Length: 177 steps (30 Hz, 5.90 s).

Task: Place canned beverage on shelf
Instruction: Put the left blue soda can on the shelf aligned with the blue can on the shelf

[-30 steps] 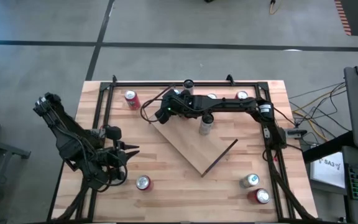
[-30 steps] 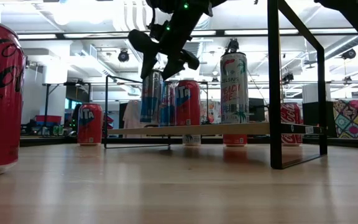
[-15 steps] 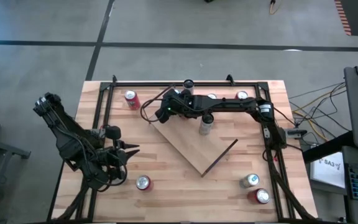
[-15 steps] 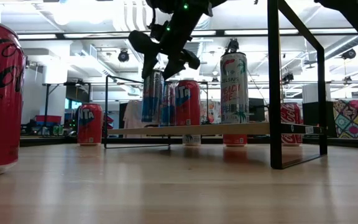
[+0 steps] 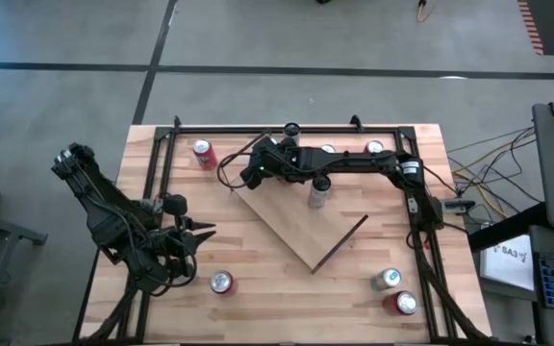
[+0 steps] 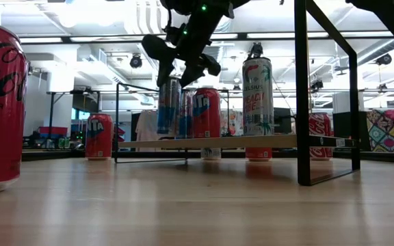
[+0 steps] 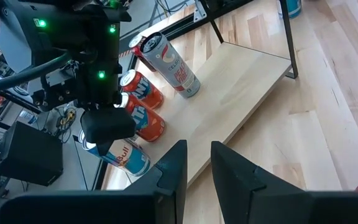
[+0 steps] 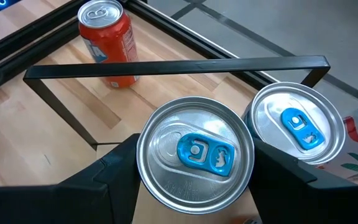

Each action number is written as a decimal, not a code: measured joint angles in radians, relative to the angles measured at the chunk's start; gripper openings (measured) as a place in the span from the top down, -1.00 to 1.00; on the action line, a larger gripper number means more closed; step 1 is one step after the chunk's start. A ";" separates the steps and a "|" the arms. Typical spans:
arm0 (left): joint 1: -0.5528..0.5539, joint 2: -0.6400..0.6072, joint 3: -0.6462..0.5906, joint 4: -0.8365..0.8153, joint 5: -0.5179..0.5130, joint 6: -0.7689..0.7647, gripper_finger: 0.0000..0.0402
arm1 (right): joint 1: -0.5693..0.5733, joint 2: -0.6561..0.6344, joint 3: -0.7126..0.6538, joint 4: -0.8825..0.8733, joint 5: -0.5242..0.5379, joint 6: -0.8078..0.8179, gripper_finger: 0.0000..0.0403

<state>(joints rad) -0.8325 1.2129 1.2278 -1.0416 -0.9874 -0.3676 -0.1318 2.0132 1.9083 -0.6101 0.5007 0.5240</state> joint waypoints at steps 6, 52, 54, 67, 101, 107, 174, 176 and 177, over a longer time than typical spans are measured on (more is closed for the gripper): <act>0.000 0.000 0.000 0.000 0.000 0.000 0.72 | 0.000 0.000 0.000 0.003 0.000 -0.001 -0.15; 0.000 0.000 0.000 0.000 0.000 0.000 0.72 | 0.003 0.002 -0.052 0.051 -0.001 -0.001 -0.15; 0.000 0.000 0.000 0.000 0.000 0.000 0.72 | 0.003 0.002 -0.055 0.053 -0.001 -0.001 -0.15; 0.000 0.000 0.000 -0.001 0.000 0.000 0.72 | 0.003 0.002 -0.056 0.063 -0.001 -0.004 -0.29; 0.000 0.000 0.000 -0.002 0.000 0.000 0.72 | 0.003 -0.003 -0.032 0.068 0.000 -0.038 -0.33; 0.000 0.000 0.000 -0.002 0.000 0.000 0.72 | 0.003 -0.012 -0.032 0.068 -0.001 -0.045 -0.30; 0.000 0.000 0.000 0.001 0.000 0.000 0.72 | 0.008 -0.147 -0.159 0.010 -0.187 -0.256 0.96; 0.000 0.000 0.000 0.001 0.000 0.000 0.72 | 0.006 -0.147 -0.159 0.013 -0.187 -0.257 0.96; 0.000 0.000 0.000 0.001 0.000 0.000 0.72 | 0.006 -0.147 -0.159 0.014 -0.187 -0.257 0.96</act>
<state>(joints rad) -0.8322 1.2129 1.2278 -1.0405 -0.9874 -0.3672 -0.1253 1.8664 1.7496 -0.5956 0.3138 0.2671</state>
